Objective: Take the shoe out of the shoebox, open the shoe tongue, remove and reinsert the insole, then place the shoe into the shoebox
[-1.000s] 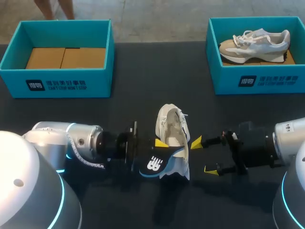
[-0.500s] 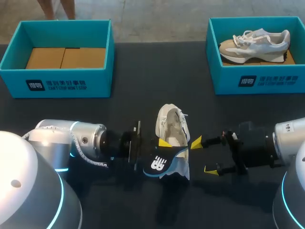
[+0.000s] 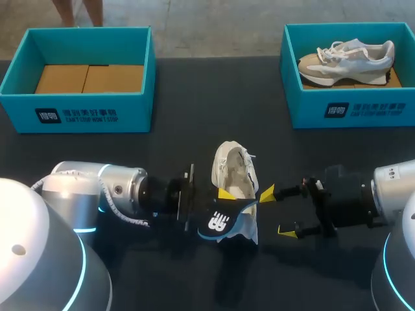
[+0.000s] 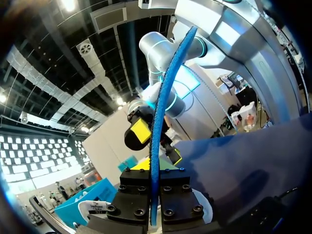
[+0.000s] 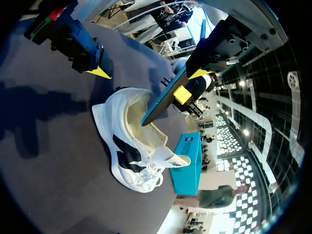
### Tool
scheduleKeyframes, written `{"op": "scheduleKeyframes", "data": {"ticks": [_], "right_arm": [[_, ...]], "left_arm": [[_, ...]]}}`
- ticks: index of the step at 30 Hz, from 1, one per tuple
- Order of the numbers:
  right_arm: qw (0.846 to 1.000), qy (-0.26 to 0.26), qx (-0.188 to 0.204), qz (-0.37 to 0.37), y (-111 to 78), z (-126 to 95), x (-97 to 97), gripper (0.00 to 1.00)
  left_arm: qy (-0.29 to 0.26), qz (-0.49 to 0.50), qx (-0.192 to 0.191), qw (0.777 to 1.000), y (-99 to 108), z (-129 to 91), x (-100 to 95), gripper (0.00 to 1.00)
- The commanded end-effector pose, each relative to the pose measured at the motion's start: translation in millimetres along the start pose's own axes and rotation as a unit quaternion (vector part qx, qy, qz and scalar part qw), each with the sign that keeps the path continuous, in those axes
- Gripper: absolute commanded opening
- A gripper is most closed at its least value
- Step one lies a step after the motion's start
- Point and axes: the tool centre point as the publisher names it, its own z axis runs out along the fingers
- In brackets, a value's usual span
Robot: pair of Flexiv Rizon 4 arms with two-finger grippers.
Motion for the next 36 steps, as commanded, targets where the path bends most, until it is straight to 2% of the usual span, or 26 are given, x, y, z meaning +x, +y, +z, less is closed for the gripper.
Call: {"op": "scheduleKeyframes", "data": {"ticks": [1,19,36], "right_arm": [[1.0,-0.001,-0.001,0.0,-1.8,-0.4,0.5,1.0],[1.0,-0.001,-0.001,0.0,-1.8,-0.4,0.5,1.0],[1.0,-0.001,-0.001,0.0,-1.8,-0.4,0.5,1.0]], "left_arm": [[0.002,0.001,-0.002,1.0,1.0,0.6,-0.5,0.0],[0.012,0.0,0.002,1.0,5.0,12.9,-1.1,0.0],[0.014,-0.006,-0.015,1.0,15.0,9.1,-2.1,0.0]]}}
